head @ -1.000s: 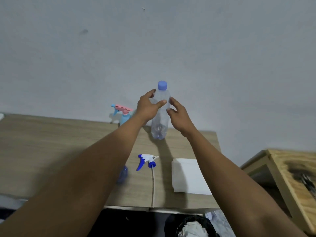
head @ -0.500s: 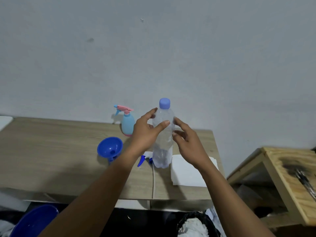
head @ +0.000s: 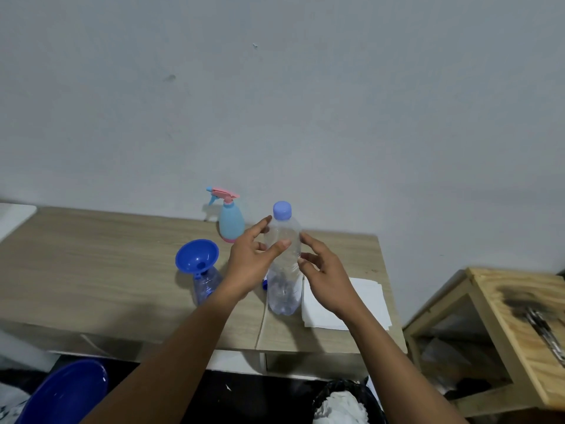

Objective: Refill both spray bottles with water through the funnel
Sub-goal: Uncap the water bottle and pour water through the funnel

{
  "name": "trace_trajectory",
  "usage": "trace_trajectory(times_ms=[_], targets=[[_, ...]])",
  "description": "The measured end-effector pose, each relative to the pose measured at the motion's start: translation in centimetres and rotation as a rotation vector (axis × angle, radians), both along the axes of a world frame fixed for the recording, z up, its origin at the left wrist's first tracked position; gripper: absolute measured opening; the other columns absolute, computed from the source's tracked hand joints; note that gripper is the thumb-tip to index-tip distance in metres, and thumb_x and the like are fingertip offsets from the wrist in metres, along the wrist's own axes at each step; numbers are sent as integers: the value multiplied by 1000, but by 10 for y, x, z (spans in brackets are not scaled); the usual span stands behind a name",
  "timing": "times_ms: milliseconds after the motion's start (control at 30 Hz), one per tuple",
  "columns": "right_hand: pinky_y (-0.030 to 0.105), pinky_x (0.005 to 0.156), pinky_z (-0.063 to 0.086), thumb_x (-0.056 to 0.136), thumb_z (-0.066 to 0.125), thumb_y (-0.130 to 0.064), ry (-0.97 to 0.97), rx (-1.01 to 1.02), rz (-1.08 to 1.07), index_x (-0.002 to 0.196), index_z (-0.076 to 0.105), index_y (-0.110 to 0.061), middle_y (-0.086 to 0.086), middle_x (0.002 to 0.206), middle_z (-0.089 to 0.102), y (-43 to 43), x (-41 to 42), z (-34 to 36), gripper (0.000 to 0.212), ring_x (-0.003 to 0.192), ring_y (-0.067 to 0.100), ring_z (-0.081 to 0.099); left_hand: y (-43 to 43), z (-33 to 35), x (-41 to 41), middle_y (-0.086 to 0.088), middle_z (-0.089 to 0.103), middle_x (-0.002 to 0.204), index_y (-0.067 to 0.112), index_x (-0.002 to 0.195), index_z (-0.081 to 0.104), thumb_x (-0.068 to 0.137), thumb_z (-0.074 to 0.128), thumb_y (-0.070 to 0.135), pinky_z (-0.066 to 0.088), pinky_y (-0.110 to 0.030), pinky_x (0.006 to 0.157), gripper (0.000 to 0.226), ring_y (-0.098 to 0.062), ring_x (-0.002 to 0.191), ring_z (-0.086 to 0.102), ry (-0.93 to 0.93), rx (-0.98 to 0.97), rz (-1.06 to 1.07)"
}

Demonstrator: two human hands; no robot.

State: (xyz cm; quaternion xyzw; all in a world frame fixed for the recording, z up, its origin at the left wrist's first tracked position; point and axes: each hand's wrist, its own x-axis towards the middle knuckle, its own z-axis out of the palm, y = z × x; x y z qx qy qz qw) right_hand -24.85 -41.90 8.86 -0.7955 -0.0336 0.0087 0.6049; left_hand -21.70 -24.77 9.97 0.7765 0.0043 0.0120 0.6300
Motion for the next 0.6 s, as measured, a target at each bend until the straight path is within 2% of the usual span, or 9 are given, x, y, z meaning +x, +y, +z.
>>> trace_trajectory(times_ms=[100,233,333,400,500,600], targets=[[23,98,51,101,53,-10,8,39,-6,143,49,-27,-8,139,58,-3,-2,-3,46,115,2,62,-4,-1,-2,10,59,123,36,140,48,75,78,48,56,-31,83,72,-12,86,62,-32,67,9],[26,93,52,96,46,0,-32,20,-78,129,60,-23,-8,127,66,-7,2,7,42,103,3,68,-9,3,-6,11,55,122,31,135,51,74,78,49,48,-22,85,69,-9,101,58,-102,172,51],[25,93,52,97,52,-7,-109,51,-200,124,63,-17,-7,121,68,-4,13,28,30,104,5,66,-13,6,-7,13,53,124,29,127,54,64,84,53,45,-18,85,74,-5,106,56,-166,239,60],[20,88,52,95,64,-18,-157,92,-219,120,65,-15,-7,115,69,5,19,44,26,102,2,66,-16,6,-8,15,55,124,28,128,52,62,85,52,48,-20,83,78,-5,104,58,-156,229,51],[20,82,55,79,84,-27,-216,116,-222,107,66,-18,-8,99,69,24,27,60,35,95,8,68,-21,4,-9,14,59,125,25,129,52,65,84,45,54,-27,82,74,-5,100,61,-151,200,51],[14,73,52,64,93,-30,-246,69,-280,95,62,-22,-9,89,66,36,29,62,44,82,6,64,-21,0,-11,9,62,120,25,128,54,65,82,44,56,-34,84,72,-3,99,61,-147,195,78]])
